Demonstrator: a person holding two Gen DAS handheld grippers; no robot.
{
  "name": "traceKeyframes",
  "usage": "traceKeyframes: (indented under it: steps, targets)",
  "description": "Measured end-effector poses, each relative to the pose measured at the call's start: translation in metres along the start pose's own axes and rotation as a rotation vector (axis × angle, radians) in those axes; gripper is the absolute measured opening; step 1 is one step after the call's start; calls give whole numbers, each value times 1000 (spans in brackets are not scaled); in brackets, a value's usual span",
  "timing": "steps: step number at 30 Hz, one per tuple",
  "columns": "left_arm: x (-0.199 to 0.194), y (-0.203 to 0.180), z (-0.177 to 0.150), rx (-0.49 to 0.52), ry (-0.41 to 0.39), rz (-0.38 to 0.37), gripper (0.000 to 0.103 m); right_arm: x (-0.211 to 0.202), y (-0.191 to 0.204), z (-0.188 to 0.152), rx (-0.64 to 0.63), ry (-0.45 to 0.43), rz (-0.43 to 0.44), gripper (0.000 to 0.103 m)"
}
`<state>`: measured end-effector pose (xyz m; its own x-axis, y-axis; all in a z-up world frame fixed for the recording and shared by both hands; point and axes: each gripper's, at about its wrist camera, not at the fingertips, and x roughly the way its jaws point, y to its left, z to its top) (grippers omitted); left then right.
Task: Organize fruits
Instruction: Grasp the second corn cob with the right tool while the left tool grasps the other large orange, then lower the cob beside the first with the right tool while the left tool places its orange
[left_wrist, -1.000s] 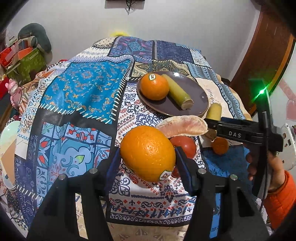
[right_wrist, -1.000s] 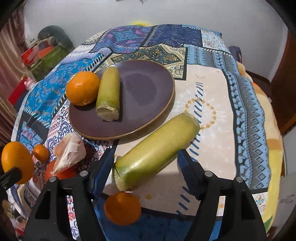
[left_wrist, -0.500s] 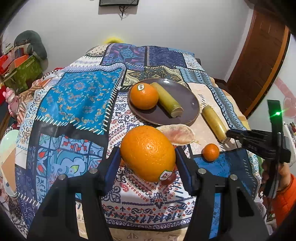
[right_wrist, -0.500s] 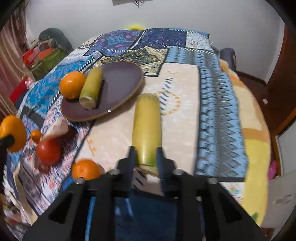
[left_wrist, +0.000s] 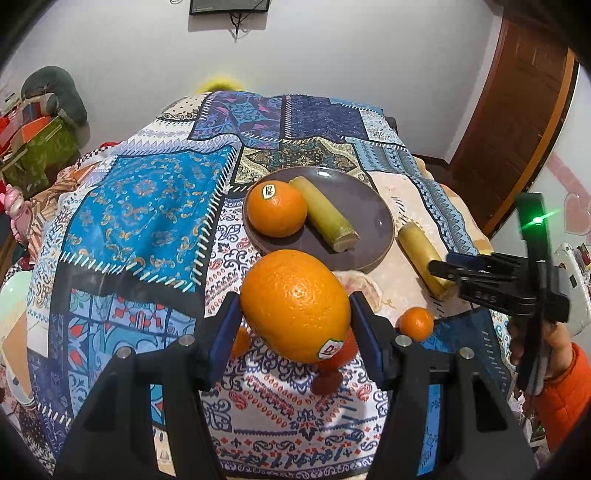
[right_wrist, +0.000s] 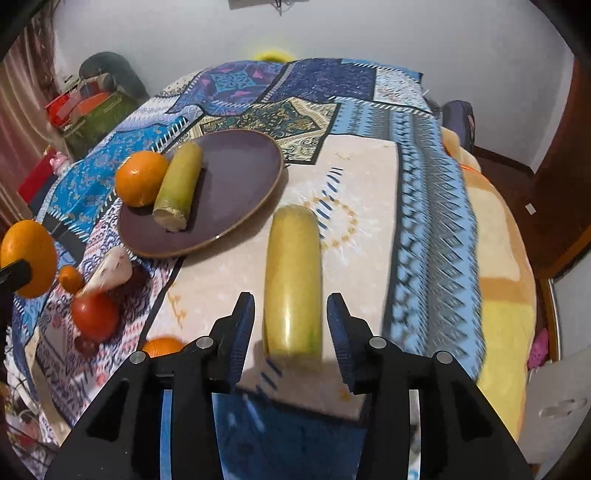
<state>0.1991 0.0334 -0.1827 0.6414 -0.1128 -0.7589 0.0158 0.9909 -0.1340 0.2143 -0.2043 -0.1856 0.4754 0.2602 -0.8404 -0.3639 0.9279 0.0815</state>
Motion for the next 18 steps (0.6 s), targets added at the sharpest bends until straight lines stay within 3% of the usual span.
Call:
traceKeyframes:
  steps: [5, 10, 18]
  targets:
    - [13, -2, 13, 14, 4, -5, 59, 22, 1, 9, -10, 23, -20, 38]
    - [31, -8, 25, 33, 12, -10, 59, 34, -7, 10, 33, 35, 13, 36]
    - [66, -11, 43, 33, 47, -25, 59, 19, -5, 11, 11, -6, 33, 35]
